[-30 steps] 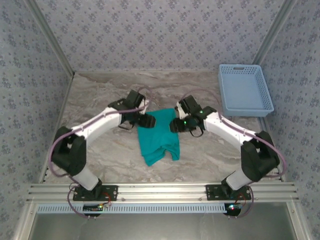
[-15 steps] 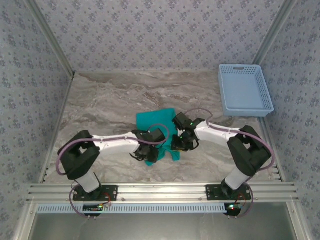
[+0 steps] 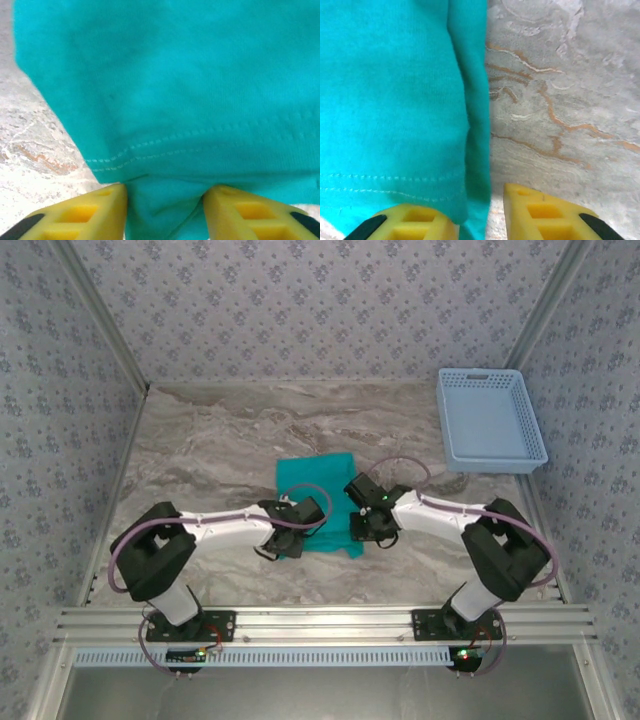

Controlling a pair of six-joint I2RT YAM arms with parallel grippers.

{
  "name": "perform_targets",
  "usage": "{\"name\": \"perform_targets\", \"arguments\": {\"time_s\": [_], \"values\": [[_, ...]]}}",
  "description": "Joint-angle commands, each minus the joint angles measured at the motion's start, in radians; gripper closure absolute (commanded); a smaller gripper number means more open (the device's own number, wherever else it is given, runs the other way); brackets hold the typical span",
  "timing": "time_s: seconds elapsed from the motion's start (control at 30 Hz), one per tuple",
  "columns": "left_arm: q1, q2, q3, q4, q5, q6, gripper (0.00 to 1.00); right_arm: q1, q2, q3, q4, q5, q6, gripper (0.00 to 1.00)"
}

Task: Fold the inside-out t-shirt

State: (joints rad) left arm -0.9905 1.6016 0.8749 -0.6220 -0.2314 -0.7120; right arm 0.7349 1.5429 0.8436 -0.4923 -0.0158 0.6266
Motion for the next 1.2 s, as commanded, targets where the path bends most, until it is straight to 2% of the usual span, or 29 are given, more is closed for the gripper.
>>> {"name": "perform_targets", "arguments": {"time_s": [0.0, 0.17, 0.23, 0.33, 0.4, 0.43, 0.5, 0.53, 0.6, 0.7, 0.83, 0.97, 1.07, 1.17], "values": [[-0.048, -0.075, -0.023, -0.063, 0.137, 0.128, 0.47, -0.033, -0.106, 0.007, -0.041, -0.033, -0.154, 0.57], [-0.064, -0.199, 0.027, -0.02, 0.149, 0.305, 0.4, -0.157, -0.243, 0.036, -0.057, -0.103, -0.33, 0.46], [-0.062, -0.236, 0.049, -0.012, 0.135, 0.393, 0.33, -0.204, -0.253, 0.058, -0.053, -0.126, -0.346, 0.43], [-0.06, -0.296, 0.062, 0.01, 0.147, 0.607, 0.21, -0.233, -0.221, 0.095, -0.051, -0.213, -0.38, 0.4], [-0.067, -0.381, 0.012, 0.044, 0.268, 0.903, 0.12, -0.211, -0.22, 0.088, -0.038, -0.241, -0.504, 0.36], [-0.069, -0.427, -0.018, 0.062, 0.298, 0.997, 0.01, -0.203, -0.233, 0.086, -0.038, -0.227, -0.564, 0.35], [-0.057, -0.528, -0.088, 0.144, 0.215, 1.108, 0.0, -0.2, -0.287, 0.092, -0.045, -0.289, -0.81, 0.32], [-0.035, -0.558, -0.109, 0.157, 0.22, 1.167, 0.0, -0.197, -0.318, 0.092, -0.055, -0.335, -0.95, 0.31], [0.041, -0.578, -0.122, 0.106, 0.308, 1.295, 0.0, -0.191, -0.38, 0.077, -0.099, -0.416, -1.31, 0.24], [0.068, -0.538, -0.155, 0.064, 0.301, 1.463, 0.0, -0.157, -0.378, 0.057, -0.191, -0.464, -1.674, 0.19], [0.079, -0.478, -0.234, 0.22, 0.29, 1.533, 0.01, -0.146, -0.28, 0.041, -0.226, -0.438, -1.834, 0.18], [0.1, -0.369, -0.264, 0.358, 0.301, 1.573, 0.02, -0.126, -0.219, -0.051, -0.025, -0.361, -1.868, 0.17], [0.103, -0.279, -0.262, 0.422, 0.211, 1.587, 0.03, -0.125, -0.177, -0.091, 0.11, -0.342, -1.862, 0.17], [0.119, -0.255, -0.268, 0.444, 0.21, 1.582, 0.0, -0.115, -0.133, -0.115, 0.196, -0.329, -1.834, 0.17]]}}
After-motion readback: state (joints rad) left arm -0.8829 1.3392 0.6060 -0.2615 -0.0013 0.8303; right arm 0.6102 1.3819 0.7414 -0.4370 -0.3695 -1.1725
